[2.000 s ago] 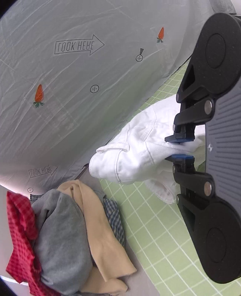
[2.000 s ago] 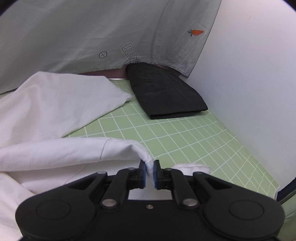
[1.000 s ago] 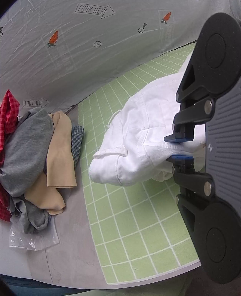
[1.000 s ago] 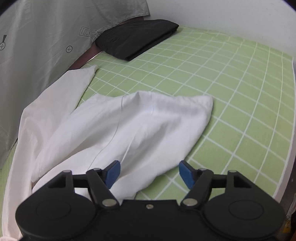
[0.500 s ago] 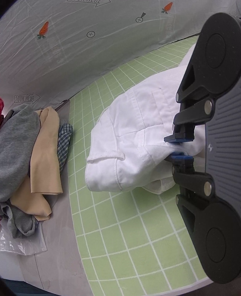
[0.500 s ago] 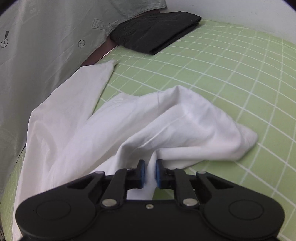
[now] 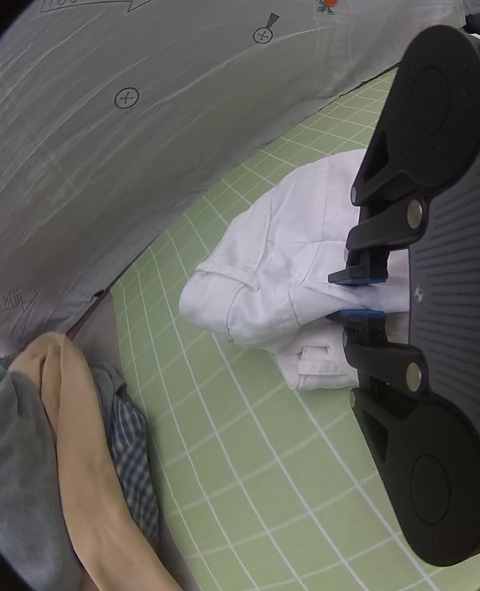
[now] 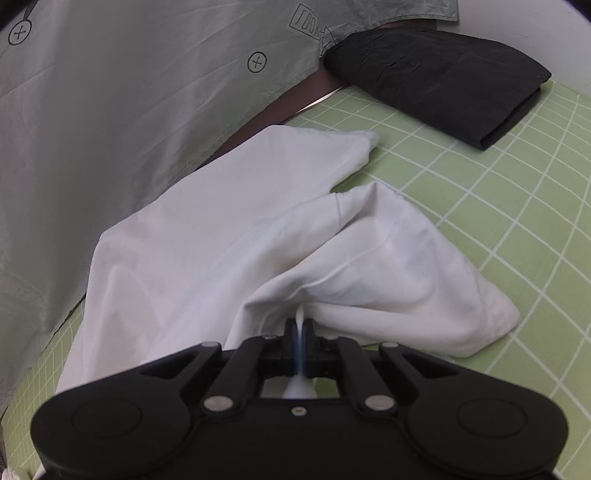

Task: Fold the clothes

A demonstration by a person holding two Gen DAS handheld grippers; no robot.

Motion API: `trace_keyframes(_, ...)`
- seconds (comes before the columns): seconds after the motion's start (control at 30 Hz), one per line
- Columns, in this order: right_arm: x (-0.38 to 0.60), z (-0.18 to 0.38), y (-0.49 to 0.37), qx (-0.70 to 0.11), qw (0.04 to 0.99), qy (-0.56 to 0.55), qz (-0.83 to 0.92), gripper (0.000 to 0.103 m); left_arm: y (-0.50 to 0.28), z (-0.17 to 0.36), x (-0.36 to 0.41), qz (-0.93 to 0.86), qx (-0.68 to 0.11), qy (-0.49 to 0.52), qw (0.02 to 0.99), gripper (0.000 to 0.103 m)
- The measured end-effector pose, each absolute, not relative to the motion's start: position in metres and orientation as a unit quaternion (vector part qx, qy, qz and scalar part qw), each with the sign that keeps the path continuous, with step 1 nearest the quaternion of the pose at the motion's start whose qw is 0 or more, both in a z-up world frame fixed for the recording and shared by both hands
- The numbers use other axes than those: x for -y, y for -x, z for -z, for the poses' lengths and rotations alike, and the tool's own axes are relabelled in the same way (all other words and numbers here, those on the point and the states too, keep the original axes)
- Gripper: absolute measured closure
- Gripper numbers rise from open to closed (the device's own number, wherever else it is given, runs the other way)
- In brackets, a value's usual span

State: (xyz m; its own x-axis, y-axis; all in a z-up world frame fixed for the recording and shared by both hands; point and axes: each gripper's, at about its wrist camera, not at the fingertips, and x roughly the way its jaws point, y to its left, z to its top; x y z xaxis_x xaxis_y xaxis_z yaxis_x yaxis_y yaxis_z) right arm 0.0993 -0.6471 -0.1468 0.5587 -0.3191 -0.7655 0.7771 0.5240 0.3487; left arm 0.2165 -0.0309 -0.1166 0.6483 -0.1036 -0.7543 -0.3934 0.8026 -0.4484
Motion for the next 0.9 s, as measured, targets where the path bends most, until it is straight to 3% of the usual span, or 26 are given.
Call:
trace_keyframes(0.2, 0.647, 0.127, -0.017, -0.29, 0.79, -0.363, 0.399, 0.101, -0.192, 0.095, 0.017, -0.094, -0.385, 0.316, 0.862, 0.091)
trace_keyframes(0.5, 0.61, 0.063, 0.106, -0.211, 0.787, -0.37, 0.446, 0.102, -0.083, 0.044, -0.043, -0.134, -0.346, 0.335, 0.866, 0.091)
trace_keyframes(0.77, 0.612, -0.026, 0.048, -0.104, 0.868, -0.307, 0.376, 0.102, -0.075, 0.041, -0.043, -0.159, -0.351, 0.334, 0.86, 0.091)
trace_keyframes(0.9, 0.628, -0.02, -0.049, -0.118, 0.905, -0.265, 0.312, 0.102, -0.08, 0.055, -0.034, -0.164, -0.362, 0.333, 0.855, 0.091)
